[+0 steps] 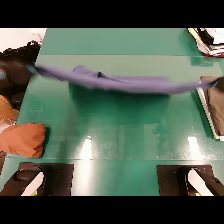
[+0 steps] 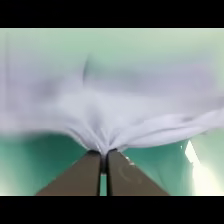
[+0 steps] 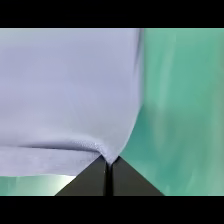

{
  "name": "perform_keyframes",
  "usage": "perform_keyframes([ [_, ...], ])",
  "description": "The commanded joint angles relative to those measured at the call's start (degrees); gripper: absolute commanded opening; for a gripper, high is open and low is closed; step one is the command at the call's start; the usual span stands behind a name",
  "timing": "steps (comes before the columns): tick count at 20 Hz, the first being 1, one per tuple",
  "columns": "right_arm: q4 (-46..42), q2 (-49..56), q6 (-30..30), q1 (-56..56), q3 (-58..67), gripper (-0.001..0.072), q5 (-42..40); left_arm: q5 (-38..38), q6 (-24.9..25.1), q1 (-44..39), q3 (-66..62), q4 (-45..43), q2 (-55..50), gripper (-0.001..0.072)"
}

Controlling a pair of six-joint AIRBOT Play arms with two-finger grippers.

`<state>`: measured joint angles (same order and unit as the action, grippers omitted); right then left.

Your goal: Fold the shirts.

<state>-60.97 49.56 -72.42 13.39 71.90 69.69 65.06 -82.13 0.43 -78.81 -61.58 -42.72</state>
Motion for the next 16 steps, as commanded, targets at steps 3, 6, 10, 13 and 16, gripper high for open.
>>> perform_keyframes([
  [3,-0.28,-6.45,-0.17,2.62,27.17,0.0016,-3.69,-2.95,0.63,0.02,-31.52,-1.03,1.49,0.0024],
  [6,-0.61,-7.85,-0.22,7.32,35.34,0.0016,-3.13,-5.99,-0.28,0.02,-43.6,-0.96,1.18,0.0024],
  [10,-0.59,-5.03,-2.6,11.26,43.6,0.0015,3.78,-4.39,-0.63,0.04,-48.22,-0.55,0.9,0.0023],
  [13,0.0,1.25,-4.5,11.23,48.48,0.0015,11.85,1.49,-2.16,0.02,-43.65,-0.48,-0.94,0.0024],
  [16,-0.09,6.69,-5.2,10.82,42.84,0.0015,16.26,7.58,-3.02,0.02,-31.32,0.72,-4.11,0.0024],
])
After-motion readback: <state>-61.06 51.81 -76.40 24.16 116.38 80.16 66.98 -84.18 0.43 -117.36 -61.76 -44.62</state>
